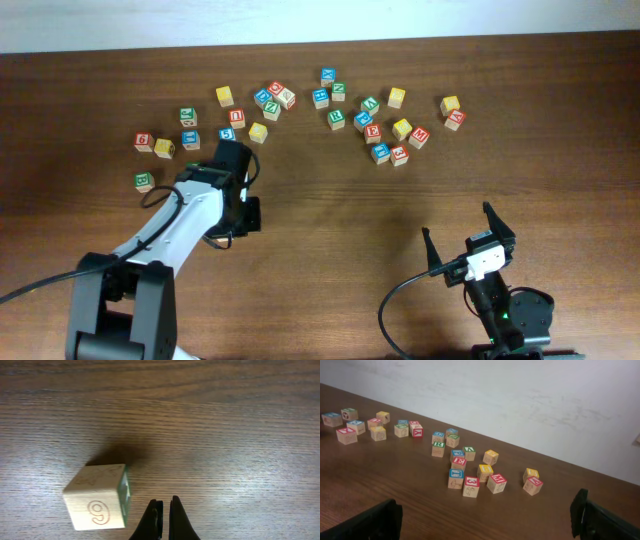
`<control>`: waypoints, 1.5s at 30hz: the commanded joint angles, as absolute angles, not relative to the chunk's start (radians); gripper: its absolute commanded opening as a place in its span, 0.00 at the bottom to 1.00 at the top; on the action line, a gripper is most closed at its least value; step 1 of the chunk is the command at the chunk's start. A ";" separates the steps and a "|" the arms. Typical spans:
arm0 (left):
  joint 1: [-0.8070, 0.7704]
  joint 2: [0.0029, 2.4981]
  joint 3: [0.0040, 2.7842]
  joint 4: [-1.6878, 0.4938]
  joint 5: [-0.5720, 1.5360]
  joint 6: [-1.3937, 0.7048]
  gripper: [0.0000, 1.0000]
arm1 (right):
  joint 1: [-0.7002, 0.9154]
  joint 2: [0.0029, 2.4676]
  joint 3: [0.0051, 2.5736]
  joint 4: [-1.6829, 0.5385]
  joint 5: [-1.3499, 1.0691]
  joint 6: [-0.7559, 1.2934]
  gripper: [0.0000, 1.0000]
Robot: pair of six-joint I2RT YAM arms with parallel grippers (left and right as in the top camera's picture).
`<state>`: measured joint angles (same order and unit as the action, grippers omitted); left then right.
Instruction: Spell out ICRA
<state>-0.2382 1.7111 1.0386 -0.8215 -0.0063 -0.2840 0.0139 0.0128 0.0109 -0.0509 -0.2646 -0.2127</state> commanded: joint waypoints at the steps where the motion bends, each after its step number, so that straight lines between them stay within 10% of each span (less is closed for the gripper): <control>1: -0.262 1.719 1.027 -0.807 0.005 -0.283 0.00 | 0.020 0.006 0.006 -0.056 -0.277 -0.209 0.98; 45: -0.200 1.705 1.092 -0.891 -0.079 -0.283 0.00 | 0.020 0.006 0.006 -0.056 -0.277 -0.209 0.98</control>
